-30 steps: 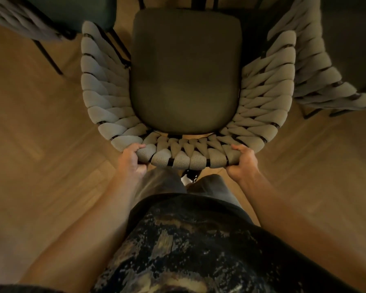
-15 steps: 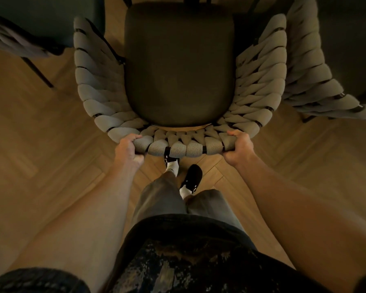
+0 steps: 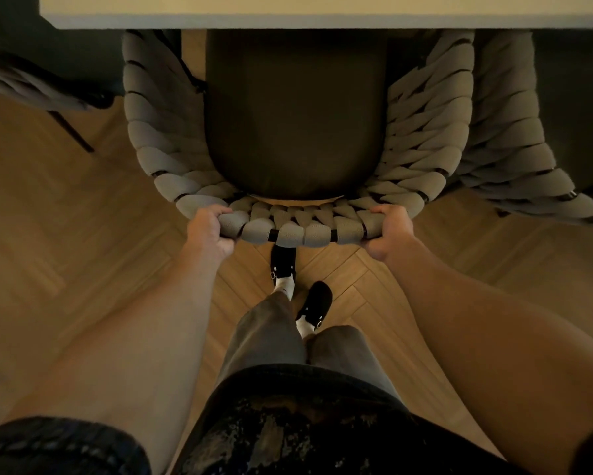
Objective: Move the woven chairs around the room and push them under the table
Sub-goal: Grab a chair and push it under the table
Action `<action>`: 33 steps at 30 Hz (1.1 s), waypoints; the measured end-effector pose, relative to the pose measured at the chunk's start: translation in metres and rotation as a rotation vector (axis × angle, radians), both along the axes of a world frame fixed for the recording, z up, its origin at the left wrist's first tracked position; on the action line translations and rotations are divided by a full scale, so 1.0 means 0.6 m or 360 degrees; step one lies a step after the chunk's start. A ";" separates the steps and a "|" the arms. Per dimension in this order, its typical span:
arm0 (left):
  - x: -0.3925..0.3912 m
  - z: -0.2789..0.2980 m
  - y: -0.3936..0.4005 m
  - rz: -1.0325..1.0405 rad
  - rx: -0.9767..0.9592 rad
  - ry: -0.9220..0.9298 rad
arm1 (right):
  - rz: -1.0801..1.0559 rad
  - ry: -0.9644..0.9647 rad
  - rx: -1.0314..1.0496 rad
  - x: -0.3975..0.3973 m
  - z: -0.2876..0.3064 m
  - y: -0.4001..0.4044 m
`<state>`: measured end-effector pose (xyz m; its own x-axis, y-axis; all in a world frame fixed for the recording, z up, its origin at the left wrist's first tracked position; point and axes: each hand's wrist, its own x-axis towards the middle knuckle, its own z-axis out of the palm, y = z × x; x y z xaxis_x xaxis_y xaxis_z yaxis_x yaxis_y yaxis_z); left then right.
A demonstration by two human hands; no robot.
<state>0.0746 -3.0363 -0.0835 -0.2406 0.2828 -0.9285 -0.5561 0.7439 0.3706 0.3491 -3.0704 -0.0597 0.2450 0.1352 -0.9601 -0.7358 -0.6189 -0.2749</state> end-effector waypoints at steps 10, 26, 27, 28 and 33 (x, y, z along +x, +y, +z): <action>0.001 0.004 -0.009 -0.0023 0.0010 -0.0021 | 0.0019 0.0068 0.0025 0.004 0.004 -0.008; -0.043 0.084 -0.092 -0.0351 0.0180 -0.0020 | 0.0815 -0.0243 0.0192 -0.008 0.067 -0.109; -0.045 0.088 -0.102 -0.0420 0.0178 0.0056 | 0.0905 -0.0269 0.0180 -0.009 0.070 -0.117; -0.048 0.091 -0.112 -0.0497 0.0171 0.0123 | 0.1020 -0.0305 0.0164 -0.012 0.073 -0.126; -0.071 0.104 -0.168 -0.1227 0.0119 0.0415 | 0.1720 -0.0462 0.0178 -0.033 0.086 -0.169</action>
